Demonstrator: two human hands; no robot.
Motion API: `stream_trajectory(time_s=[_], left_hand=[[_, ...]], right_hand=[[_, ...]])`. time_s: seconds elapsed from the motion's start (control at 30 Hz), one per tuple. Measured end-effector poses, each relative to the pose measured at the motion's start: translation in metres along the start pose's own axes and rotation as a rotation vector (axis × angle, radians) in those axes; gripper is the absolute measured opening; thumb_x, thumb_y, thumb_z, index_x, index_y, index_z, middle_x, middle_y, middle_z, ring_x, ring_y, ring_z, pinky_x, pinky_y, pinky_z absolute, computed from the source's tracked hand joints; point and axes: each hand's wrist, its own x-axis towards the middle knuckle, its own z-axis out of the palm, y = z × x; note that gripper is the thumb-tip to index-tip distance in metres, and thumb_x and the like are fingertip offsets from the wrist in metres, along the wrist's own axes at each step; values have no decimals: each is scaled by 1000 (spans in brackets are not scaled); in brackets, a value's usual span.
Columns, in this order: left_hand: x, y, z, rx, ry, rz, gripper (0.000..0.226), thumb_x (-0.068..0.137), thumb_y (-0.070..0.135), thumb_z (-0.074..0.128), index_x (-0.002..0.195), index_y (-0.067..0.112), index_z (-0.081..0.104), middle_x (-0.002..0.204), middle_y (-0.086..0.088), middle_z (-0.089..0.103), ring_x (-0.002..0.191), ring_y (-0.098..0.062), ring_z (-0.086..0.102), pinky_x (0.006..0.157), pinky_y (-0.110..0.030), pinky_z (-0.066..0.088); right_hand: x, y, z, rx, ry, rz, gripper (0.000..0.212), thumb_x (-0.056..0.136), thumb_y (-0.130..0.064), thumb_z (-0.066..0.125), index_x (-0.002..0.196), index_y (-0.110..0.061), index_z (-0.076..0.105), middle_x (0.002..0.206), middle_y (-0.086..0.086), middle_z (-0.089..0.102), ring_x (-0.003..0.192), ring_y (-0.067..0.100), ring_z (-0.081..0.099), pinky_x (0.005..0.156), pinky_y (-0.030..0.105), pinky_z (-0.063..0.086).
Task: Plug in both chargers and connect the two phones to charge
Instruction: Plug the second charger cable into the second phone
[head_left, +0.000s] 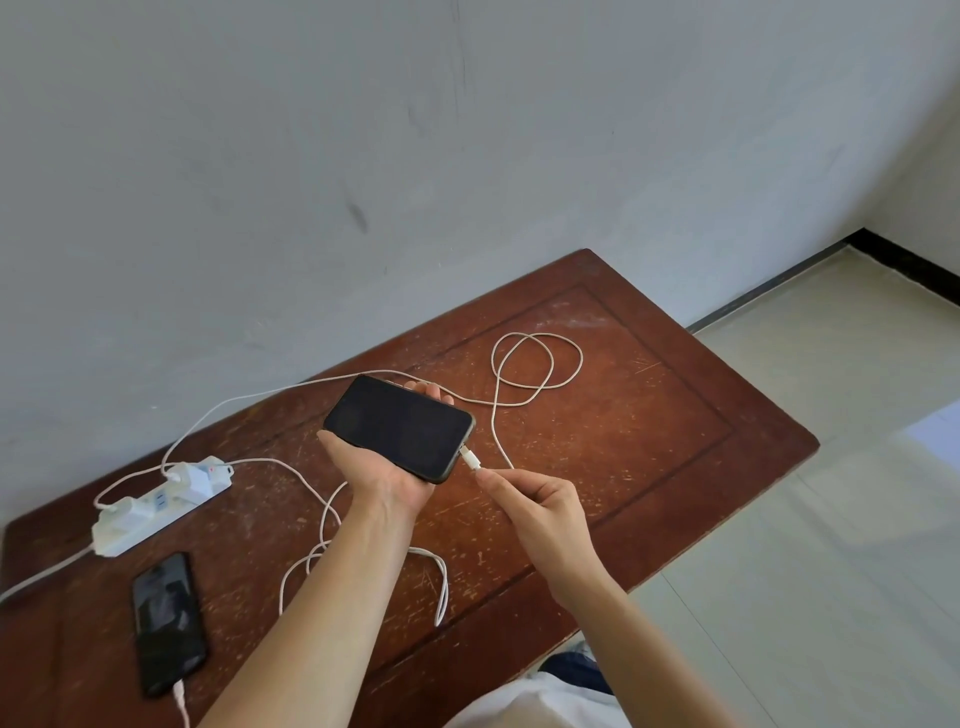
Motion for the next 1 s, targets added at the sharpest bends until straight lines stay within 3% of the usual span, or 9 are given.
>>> stream_trajectory(time_s=[0.1,0.2,0.33,0.47,0.67,1.0], left_hand=[[0,4,-3,11,-69,-9,72,90,69,42,141,20,58,124,-14,67,119,-37,66,103,-59,49],[1,4,-3,34,-101,-9,74,90,68,42,141,18,57,124,-14,66,116,-36,66,101,-58,51],[-1,3,1,3,-115,-21,70,93,68,36,121,14,71,115,-16,70,113,-37,67,97,-55,54],[-4,1,3,-17,-128,-33,66,93,66,38,112,15,74,112,-14,71,110,-36,68,100,-56,52],[-6,-2,3,12,-137,-6,67,96,64,34,100,16,80,105,-12,77,100,-32,74,81,-49,60],[-2,1,4,-7,-169,-35,63,94,63,40,117,14,72,113,-13,72,108,-34,70,87,-51,58]], right_hand=[[1,-6,-5,-52,-20,-18,11,89,-38,75,87,-31,84,51,-8,57,44,3,40,43,14,33],[0,-9,-7,-95,-47,-19,13,89,-40,74,84,-32,84,55,-1,55,45,5,39,43,16,32],[-2,-13,-7,-102,-58,-13,14,90,-40,74,83,-31,83,53,-3,52,44,4,37,43,15,32],[-3,-16,-7,-65,-1,-9,15,89,-42,73,88,-31,84,61,0,61,56,14,45,47,17,36],[-7,-17,-5,-83,-29,-11,14,89,-44,73,86,-34,84,55,-2,55,52,14,41,47,16,35],[-3,-21,-5,-75,-30,-9,14,90,-40,73,86,-31,83,52,-7,55,46,6,40,45,17,34]])
